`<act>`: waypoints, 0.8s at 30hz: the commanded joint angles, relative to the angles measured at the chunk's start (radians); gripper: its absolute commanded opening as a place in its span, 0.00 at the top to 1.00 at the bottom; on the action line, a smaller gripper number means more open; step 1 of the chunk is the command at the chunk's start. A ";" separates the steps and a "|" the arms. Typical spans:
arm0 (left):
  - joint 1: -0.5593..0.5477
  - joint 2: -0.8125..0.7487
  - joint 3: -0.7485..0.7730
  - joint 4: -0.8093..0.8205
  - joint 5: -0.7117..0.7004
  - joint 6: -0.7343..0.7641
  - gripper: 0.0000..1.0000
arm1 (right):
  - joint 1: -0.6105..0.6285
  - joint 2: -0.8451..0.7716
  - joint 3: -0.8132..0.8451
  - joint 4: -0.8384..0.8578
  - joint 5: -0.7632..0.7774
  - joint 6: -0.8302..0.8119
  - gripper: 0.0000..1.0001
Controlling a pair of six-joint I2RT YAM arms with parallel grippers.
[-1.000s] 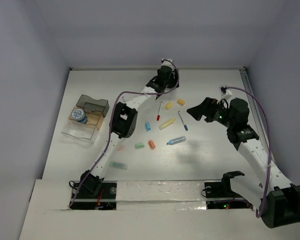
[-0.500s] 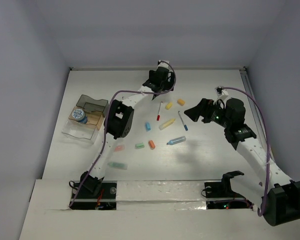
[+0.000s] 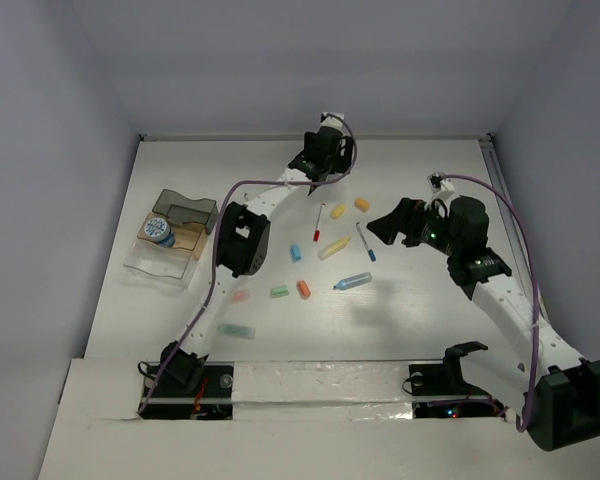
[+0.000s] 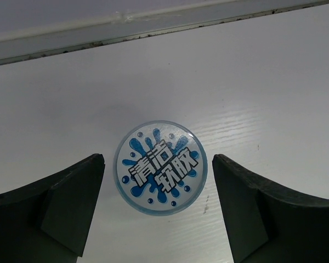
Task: Sort the stationery into containers
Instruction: Pick up the stationery from the center of the board.
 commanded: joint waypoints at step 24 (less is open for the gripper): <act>0.038 -0.434 -0.155 -0.021 -0.022 0.061 0.63 | 0.029 0.020 -0.053 0.113 0.018 -0.010 0.00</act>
